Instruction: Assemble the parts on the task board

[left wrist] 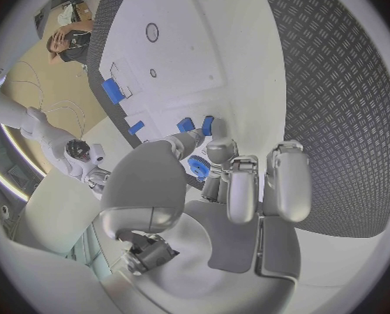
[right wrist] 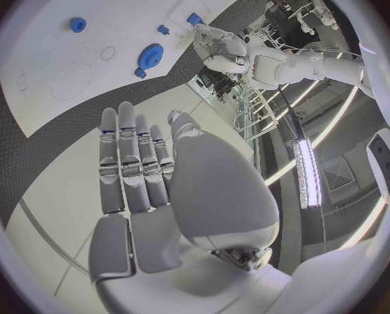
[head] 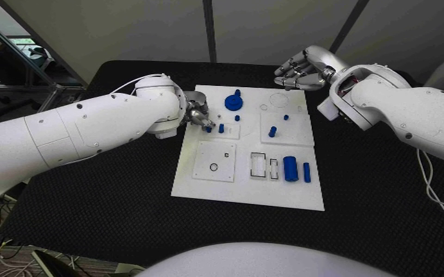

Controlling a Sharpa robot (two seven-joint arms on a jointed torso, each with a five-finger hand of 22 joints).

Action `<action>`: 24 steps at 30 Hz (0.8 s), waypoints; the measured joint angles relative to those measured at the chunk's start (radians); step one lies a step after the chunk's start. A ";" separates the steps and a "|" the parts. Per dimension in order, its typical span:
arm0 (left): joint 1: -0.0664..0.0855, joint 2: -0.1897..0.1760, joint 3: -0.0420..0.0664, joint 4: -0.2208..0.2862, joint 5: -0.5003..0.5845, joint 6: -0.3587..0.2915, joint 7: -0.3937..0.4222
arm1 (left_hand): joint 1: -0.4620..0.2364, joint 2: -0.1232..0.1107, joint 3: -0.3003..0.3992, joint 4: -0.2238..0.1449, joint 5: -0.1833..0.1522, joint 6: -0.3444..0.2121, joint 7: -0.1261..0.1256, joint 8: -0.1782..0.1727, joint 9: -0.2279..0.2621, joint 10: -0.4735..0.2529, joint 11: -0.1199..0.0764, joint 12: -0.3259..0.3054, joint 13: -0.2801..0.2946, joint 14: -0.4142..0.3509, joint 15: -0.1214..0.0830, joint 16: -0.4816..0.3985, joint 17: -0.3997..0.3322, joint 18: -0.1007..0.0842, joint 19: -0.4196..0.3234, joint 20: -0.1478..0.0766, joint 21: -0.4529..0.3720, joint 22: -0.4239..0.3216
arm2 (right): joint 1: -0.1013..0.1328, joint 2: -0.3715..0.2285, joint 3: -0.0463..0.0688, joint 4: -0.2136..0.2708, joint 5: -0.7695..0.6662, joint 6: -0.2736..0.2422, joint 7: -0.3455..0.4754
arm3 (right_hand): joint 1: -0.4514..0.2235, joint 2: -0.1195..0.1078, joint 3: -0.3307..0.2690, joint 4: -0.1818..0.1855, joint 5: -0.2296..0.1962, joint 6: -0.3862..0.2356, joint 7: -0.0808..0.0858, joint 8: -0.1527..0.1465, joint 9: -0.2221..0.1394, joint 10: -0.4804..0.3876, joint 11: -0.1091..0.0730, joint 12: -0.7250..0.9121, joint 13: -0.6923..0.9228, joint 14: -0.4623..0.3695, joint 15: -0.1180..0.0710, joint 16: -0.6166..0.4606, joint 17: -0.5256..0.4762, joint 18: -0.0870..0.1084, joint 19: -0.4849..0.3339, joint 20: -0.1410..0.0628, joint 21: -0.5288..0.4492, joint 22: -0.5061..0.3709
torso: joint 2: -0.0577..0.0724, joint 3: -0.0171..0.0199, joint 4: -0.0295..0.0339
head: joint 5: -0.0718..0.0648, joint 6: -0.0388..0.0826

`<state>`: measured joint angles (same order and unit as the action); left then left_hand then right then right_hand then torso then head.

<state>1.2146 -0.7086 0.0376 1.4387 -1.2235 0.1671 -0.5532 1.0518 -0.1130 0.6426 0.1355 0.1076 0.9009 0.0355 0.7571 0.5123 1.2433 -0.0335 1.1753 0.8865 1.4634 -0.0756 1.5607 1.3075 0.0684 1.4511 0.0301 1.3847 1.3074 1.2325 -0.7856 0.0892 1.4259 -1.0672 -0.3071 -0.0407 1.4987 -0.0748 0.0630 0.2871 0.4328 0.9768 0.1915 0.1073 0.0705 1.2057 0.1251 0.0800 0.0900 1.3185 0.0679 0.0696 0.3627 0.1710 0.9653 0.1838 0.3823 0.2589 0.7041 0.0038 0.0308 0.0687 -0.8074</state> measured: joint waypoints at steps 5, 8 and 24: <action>-0.002 0.003 -0.001 -0.006 0.007 -0.002 -0.006 | -0.063 -0.005 -0.049 0.037 0.000 0.012 0.002 -0.001 0.002 0.006 0.000 0.000 0.004 0.000 0.000 0.000 0.000 0.000 0.003 -0.003 0.000 0.000 | 0.000 -0.002 0.000 0.000 0.000 0.000 0.000 | 0.000 0.000 0.000 0.000 0.000 0.000 0.000 0.000 0.000 0.000 0.000 0.000 0.000 0.000 0.000 0.000 0.000 0.000 0.000 0.000 0.000 0.000 | 0.000 -0.0003 0.0000 | -0.001 0.000; -0.002 0.003 -0.001 -0.010 0.011 -0.005 -0.011 | -0.093 -0.004 -0.098 0.056 0.000 0.012 0.002 -0.009 0.002 0.006 -0.001 0.000 0.003 0.000 0.000 0.000 0.000 0.000 0.003 -0.003 0.000 0.000 | 0.000 -0.002 0.000 0.000 0.000 0.000 0.000 | 0.000 0.000 0.000 0.000 0.000 0.000 0.000 0.000 0.000 0.000 0.000 0.000 0.000 0.000 0.000 0.000 0.000 0.000 0.000 0.000 0.000 0.000 | 0.000 -0.0003 0.0000 | -0.001 0.000; -0.002 -0.002 -0.001 -0.023 0.017 -0.032 -0.022 | -0.123 0.011 -0.261 0.113 0.000 0.023 -0.002 -0.024 0.010 0.006 -0.001 0.005 0.014 0.000 0.000 0.000 0.000 0.000 0.003 -0.003 0.000 0.000 | 0.000 -0.003 0.000 -0.001 0.001 0.001 0.000 | 0.000 0.000 0.000 0.000 0.000 0.000 0.000 0.000 0.000 0.000 0.000 0.000 0.000 0.000 0.000 0.000 -0.001 0.000 0.000 0.000 0.000 0.000 | 0.000 -0.0007 0.0004 | -0.004 0.001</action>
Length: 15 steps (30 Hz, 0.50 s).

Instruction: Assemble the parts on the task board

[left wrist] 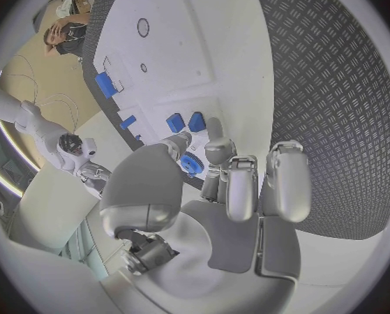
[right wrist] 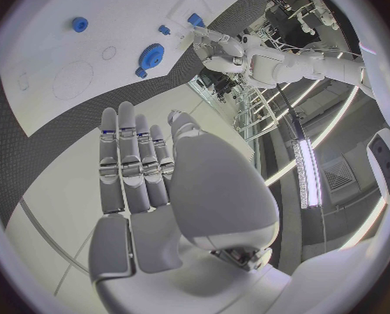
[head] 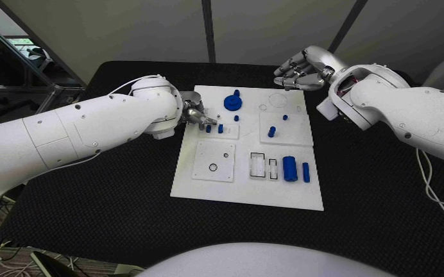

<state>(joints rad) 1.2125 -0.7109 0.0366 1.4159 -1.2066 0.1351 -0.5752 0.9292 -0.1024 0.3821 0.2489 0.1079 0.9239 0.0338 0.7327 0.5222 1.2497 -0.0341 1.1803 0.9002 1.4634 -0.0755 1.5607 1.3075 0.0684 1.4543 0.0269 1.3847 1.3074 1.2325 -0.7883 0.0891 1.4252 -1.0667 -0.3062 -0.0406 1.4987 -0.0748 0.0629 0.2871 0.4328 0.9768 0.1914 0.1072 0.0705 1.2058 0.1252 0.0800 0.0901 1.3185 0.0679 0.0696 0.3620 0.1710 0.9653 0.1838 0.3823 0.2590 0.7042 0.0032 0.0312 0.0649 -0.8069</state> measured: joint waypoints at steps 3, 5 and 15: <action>0.000 -0.003 0.000 0.000 0.000 -0.008 0.000 | -0.004 0.004 -0.028 0.013 0.000 0.000 0.000 -0.004 0.002 0.000 0.000 0.000 0.000 0.000 0.000 0.000 0.000 0.000 0.000 0.000 0.000 0.000 | 0.000 0.000 0.000 0.000 0.000 0.000 0.000 | 0.000 0.000 0.000 0.000 0.000 0.000 0.000 0.000 0.000 0.000 0.000 0.000 0.000 0.000 0.000 0.000 0.000 0.000 0.000 0.000 0.000 0.000 | 0.000 0.0000 0.0000 | 0.000 0.000; 0.000 -0.007 0.000 0.001 0.001 -0.018 0.002 | -0.004 0.004 -0.059 0.026 0.000 0.000 0.000 -0.009 0.004 -0.006 0.006 -0.005 -0.011 0.000 0.000 0.000 0.000 0.000 0.000 0.000 -0.008 0.000 | 0.000 0.000 0.000 0.000 0.000 0.000 0.000 | 0.000 0.000 0.000 0.000 0.000 0.000 0.000 0.000 0.000 0.000 0.000 0.000 0.000 0.000 0.000 0.000 0.000 0.000 0.000 0.000 0.000 0.000 | 0.000 -0.0002 0.0000 | -0.001 0.000; -0.001 -0.028 0.007 0.004 0.089 -0.174 0.091 | 0.050 0.047 -0.220 0.043 0.000 -0.176 0.087 -0.102 -0.030 -0.289 0.082 -0.195 -0.265 -0.007 0.058 -0.147 -0.001 0.047 -0.157 0.051 -0.274 -0.122 | 0.000 -0.002 0.000 -0.002 0.000 0.001 0.000 | 0.000 0.000 0.000 0.000 0.000 0.000 0.000 0.000 0.000 0.000 0.000 0.000 -0.001 0.000 0.000 0.000 0.000 0.000 0.000 0.000 -0.004 -0.001 | 0.000 0.0000 0.0008 | -0.004 0.004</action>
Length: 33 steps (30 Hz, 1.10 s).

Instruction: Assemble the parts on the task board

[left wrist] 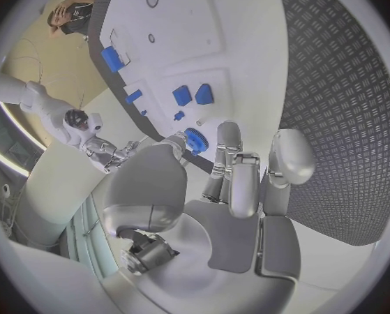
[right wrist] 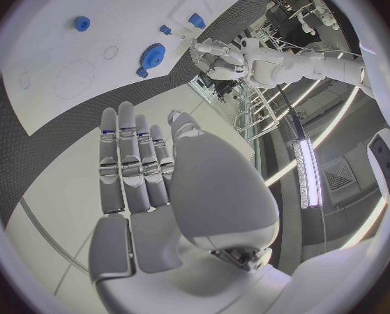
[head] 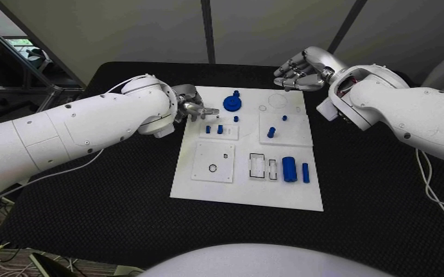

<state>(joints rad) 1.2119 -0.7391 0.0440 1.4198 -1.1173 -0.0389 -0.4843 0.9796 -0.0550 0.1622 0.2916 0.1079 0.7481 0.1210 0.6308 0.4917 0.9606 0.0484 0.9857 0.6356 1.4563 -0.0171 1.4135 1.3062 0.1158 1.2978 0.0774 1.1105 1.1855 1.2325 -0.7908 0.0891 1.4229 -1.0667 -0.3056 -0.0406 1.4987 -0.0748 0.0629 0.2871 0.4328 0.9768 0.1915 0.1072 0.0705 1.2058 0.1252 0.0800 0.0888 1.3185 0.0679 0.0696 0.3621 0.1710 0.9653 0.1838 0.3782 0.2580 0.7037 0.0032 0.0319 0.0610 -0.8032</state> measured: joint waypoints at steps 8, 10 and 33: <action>0.001 0.024 -0.006 -0.012 0.043 -0.124 0.175 | 0.385 -0.029 0.068 -0.149 0.003 -0.093 0.063 -0.063 -0.090 -0.205 0.072 -0.201 -0.163 -0.400 0.066 -0.592 -0.521 0.062 -0.305 0.068 -0.500 -0.362 | 0.000 0.002 0.000 -0.003 0.000 0.000 0.000 | 0.000 0.000 0.000 0.000 0.000 0.000 0.000 0.000 0.000 0.000 0.000 0.000 0.000 0.000 0.000 0.000 -0.001 0.000 0.000 0.000 0.000 0.000 | 0.000 0.0007 -0.0001 | -0.005 0.008; 0.001 0.035 -0.011 -0.016 0.032 -0.148 0.223 | 0.425 -0.049 0.088 -0.169 0.004 -0.086 0.061 -0.089 -0.128 -0.200 0.071 -0.253 -0.218 -0.401 0.067 -0.624 -0.563 0.062 -0.306 0.070 -0.528 -0.386 | 0.000 0.003 0.000 -0.003 0.000 0.000 0.000 | 0.000 0.000 0.000 0.000 0.000 0.000 0.000 0.000 0.000 0.000 0.000 0.000 0.000 0.000 0.000 0.000 -0.001 0.000 0.000 0.000 0.000 0.000 | 0.001 0.0007 -0.0008 | -0.009 0.009; -0.004 0.163 -0.070 -0.120 -0.298 -0.184 0.443 | 0.469 -0.096 0.108 -0.206 0.004 0.072 0.038 -0.293 -0.359 -0.137 0.056 -0.436 -0.470 -0.239 0.049 -0.328 -0.518 0.062 -0.113 0.051 -0.319 -0.224 | 0.000 0.014 0.000 -0.007 0.000 0.003 0.001 | 0.000 0.000 0.000 0.000 0.000 0.000 0.000 0.000 0.000 0.000 0.000 0.000 0.000 0.000 0.000 0.000 -0.001 0.000 0.000 0.000 0.000 0.000 | 0.002 -0.0002 -0.0020 | -0.021 0.014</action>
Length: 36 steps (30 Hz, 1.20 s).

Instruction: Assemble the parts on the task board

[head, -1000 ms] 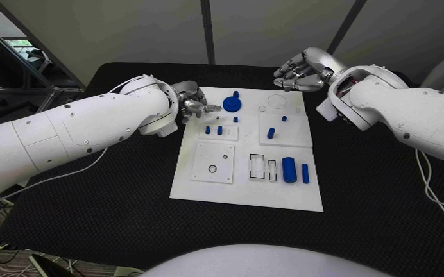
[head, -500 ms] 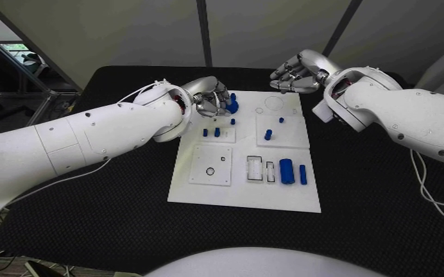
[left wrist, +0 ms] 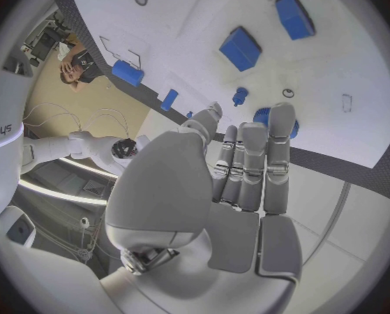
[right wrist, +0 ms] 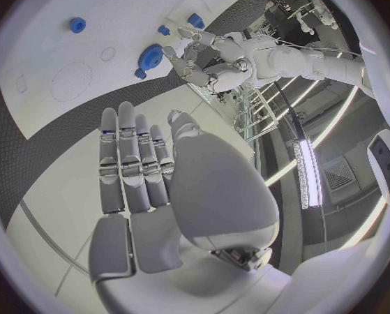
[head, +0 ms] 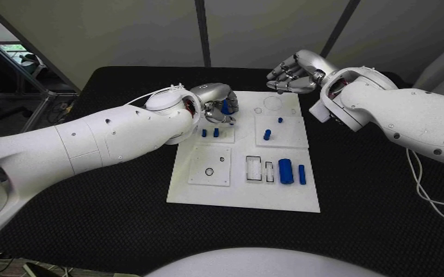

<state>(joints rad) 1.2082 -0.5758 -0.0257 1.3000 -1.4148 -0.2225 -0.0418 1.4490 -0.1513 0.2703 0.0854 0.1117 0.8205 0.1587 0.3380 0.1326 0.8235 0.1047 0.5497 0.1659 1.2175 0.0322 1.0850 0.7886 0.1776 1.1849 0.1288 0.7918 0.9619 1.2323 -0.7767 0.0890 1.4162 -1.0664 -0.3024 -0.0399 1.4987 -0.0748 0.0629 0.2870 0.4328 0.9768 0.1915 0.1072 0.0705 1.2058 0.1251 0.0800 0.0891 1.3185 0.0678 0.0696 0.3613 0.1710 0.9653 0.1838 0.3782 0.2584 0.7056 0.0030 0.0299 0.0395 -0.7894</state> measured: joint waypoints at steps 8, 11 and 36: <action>-0.003 0.028 -0.001 -0.032 -0.045 0.027 0.000 | 0.000 0.000 0.000 0.000 0.000 0.016 -0.002 -0.010 -0.012 0.010 0.003 -0.010 -0.015 0.007 0.000 0.034 0.009 -0.024 0.011 0.004 0.043 0.041 | 0.000 0.002 0.000 0.000 0.000 0.001 0.001 | 0.000 0.000 0.000 0.000 0.000 0.000 0.000 0.000 0.000 0.000 0.000 0.000 -0.001 0.000 0.000 0.000 0.000 0.000 0.000 0.000 0.000 -0.001 | -0.001 0.0004 0.0007 | -0.002 -0.001; -0.004 0.036 -0.001 -0.044 -0.054 0.037 0.000 | 0.005 0.005 0.006 -0.006 0.000 0.025 -0.003 -0.013 -0.015 0.018 0.004 -0.011 -0.020 0.007 0.000 0.040 0.006 -0.024 0.011 0.004 0.052 0.051 | 0.000 0.002 0.000 -0.001 0.000 0.001 0.001 | 0.000 0.000 0.000 0.000 0.000 0.000 0.000 0.000 0.000 0.000 0.000 0.000 -0.001 0.000 0.000 0.000 0.000 0.000 0.000 0.000 0.000 -0.001 | -0.001 0.0009 0.0012 | -0.002 -0.001; -0.012 0.055 0.000 -0.078 -0.075 0.084 -0.003 | 0.023 0.023 0.097 -0.028 0.000 0.085 -0.005 -0.051 -0.044 0.110 -0.010 -0.043 -0.054 0.068 -0.011 0.160 0.096 -0.071 0.062 -0.005 0.202 0.187 | 0.000 0.007 0.000 -0.001 0.000 0.002 0.002 | 0.000 0.000 0.000 0.000 0.000 0.000 0.000 0.000 0.000 0.000 0.000 0.000 -0.001 0.000 0.000 0.000 0.000 0.000 0.000 0.000 0.000 -0.001 | -0.002 0.0001 0.0022 | -0.003 -0.005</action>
<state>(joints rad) 1.1960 -0.5210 -0.0262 1.2223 -1.4894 -0.1388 -0.0446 1.4716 -0.1287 0.3676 0.0576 0.1117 0.9056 0.1533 0.2873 0.0891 0.9332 0.0946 0.5064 0.1123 1.2858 0.0212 1.2448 0.8843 0.1070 1.2472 0.1235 0.9940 1.1489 1.2322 -0.7701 0.0890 1.4147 -1.0664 -0.3001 -0.0374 1.4987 -0.0748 0.0629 0.2870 0.4328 0.9768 0.1915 0.1072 0.0705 1.2058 0.1252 0.0800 0.0883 1.3185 0.0679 0.0696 0.3614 0.1710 0.9653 0.1838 0.3783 0.2577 0.7037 0.0031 0.0321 0.0363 -0.7947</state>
